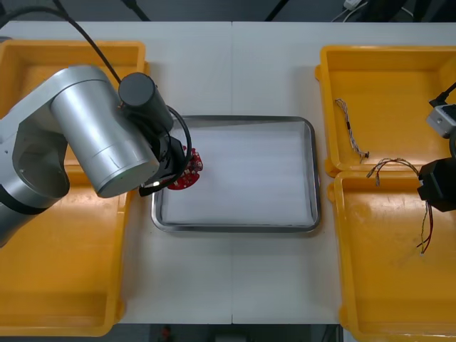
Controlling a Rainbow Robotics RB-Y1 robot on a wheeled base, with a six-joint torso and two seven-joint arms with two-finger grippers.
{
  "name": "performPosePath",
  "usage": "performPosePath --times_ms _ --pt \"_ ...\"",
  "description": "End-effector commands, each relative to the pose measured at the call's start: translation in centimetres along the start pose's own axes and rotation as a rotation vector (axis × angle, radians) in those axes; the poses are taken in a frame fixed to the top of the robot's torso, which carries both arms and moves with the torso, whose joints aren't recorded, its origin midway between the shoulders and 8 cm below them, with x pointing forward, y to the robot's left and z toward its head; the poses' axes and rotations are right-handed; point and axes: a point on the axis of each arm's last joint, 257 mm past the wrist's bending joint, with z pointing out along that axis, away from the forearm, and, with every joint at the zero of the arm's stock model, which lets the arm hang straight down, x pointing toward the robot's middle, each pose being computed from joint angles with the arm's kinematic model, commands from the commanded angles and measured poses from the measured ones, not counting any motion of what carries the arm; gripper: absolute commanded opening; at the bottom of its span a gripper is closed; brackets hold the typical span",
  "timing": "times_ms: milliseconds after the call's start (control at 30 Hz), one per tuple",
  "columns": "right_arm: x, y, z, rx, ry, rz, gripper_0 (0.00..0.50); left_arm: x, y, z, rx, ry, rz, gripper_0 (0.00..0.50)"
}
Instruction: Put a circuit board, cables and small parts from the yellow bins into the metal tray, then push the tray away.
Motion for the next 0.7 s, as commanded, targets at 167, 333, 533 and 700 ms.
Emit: performPosePath --times_ms 167,333,533,700 --pt "-1.2 -1.3 -1.6 0.046 -0.034 -0.036 0.000 3.5 -1.7 1.0 0.026 0.014 0.002 0.000" --pt "-1.2 -1.3 -1.6 0.046 -0.034 -0.036 0.000 4.1 -2.7 1.7 0.037 0.014 -0.008 0.000" --pt "-1.2 -1.3 -1.6 0.046 -0.034 -0.036 0.000 4.5 -2.8 2.2 0.026 0.002 -0.004 0.000" --pt "-1.2 -1.3 -1.6 0.046 -0.034 -0.036 0.000 5.1 -2.6 3.0 0.011 0.002 0.006 0.000"
